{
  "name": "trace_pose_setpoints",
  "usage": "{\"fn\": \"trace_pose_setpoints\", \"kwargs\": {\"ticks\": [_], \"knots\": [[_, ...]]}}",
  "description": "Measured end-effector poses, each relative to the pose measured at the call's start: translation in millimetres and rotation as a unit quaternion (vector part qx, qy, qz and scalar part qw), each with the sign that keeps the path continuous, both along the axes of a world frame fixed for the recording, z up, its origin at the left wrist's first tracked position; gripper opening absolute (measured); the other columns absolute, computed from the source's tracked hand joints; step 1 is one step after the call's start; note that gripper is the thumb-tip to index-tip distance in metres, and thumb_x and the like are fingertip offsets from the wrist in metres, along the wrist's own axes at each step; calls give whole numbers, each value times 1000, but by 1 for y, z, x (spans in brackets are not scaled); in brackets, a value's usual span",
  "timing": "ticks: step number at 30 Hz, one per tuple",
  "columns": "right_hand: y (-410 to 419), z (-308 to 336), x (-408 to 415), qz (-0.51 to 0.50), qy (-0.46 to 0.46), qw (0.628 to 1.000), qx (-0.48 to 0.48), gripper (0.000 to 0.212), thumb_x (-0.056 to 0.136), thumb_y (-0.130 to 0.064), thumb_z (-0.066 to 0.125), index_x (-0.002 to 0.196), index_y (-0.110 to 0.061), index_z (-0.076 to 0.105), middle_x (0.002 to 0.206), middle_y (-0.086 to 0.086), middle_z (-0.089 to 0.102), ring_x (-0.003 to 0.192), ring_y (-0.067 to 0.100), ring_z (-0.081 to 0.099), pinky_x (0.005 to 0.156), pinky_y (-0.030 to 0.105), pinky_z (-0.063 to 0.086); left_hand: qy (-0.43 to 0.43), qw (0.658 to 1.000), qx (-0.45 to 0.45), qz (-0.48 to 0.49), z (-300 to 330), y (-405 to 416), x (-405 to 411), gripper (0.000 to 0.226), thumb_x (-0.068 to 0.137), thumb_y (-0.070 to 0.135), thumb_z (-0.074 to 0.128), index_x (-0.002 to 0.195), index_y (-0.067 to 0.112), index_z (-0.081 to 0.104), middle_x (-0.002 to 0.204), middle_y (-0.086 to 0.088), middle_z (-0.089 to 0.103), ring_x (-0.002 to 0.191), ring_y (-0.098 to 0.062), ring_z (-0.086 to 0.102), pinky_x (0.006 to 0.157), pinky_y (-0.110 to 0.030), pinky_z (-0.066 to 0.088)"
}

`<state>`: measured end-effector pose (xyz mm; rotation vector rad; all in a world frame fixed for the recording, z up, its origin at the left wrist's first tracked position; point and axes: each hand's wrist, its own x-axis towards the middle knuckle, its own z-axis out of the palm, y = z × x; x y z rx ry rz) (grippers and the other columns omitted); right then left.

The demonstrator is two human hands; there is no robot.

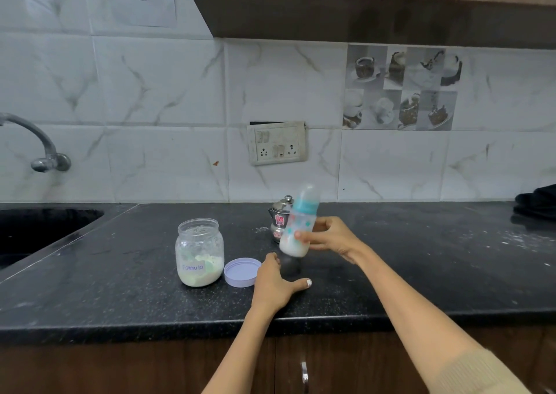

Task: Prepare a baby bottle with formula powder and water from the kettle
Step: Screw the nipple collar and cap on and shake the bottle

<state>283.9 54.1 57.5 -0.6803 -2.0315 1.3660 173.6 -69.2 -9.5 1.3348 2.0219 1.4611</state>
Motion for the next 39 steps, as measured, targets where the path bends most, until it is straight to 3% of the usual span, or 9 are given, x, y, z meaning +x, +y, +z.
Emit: {"fn": "trace_pose_setpoints", "kwargs": {"ticks": [7,10,13,16,18,23,30,34,39], "knots": [[1,-2,1,-3,-1,1000,-2,41,75,-16,78,114,-11,66,111,2,70,99,10,67,82,26,58,-5,1000,-1,-1,-1,2,-1,83,65,30,84,130,7,38,136,-10,49,124,-23,48,97,-30,41],[-1,-2,1,20,-48,998,28,42,73,-17,79,113,-14,67,107,-4,70,100,8,66,85,27,57,-1,1000,-4,0,-1,1,0,81,66,31,83,129,9,39,136,-9,50,123,-22,49,99,-31,42],[2,-3,2,-1,5,1000,-8,36,73,-16,79,108,-15,68,112,2,70,104,14,67,85,30,57,-8,1000,0,0,-1,2,0,84,65,30,84,131,7,38,138,-11,48,125,-23,48,99,-31,41],[1,-1,3,19,-37,999,26,41,73,-16,79,112,-13,67,108,-2,69,104,12,66,81,26,58,-1,1000,-6,-1,-2,1,0,83,66,31,83,132,8,37,139,-10,48,127,-23,47,102,-33,41],[3,-3,2,0,-9,1000,17,42,74,-14,79,114,-10,66,109,-1,70,104,13,66,78,23,58,-5,1000,-4,-2,-1,1,-1,87,66,31,83,134,7,35,140,-12,47,127,-24,46,102,-34,40],[3,-8,4,-3,-38,998,42,42,72,-20,81,112,-15,67,114,0,68,105,13,65,89,33,56,-1,1000,-12,3,-1,2,-1,90,66,32,83,137,7,33,140,-12,46,127,-24,47,103,-34,41],[3,-4,5,-2,-34,998,48,37,70,-19,82,105,-18,69,108,-4,70,106,13,65,89,34,56,-7,1000,3,6,-1,2,1,86,71,36,79,138,7,33,141,-11,46,128,-23,47,102,-32,41],[1,-9,4,7,-76,994,75,44,68,-24,83,110,-18,69,109,-4,71,105,12,66,94,38,54,-6,1000,19,5,0,1,2,80,74,35,76,137,8,36,138,-9,51,124,-20,51,98,-29,43],[-5,-28,3,5,-69,996,55,53,57,-37,86,106,-21,72,106,-5,74,103,11,67,95,41,53,-6,999,38,-10,0,0,1,61,77,32,75,126,12,45,127,-4,59,101,-9,56,84,-20,44]]}}
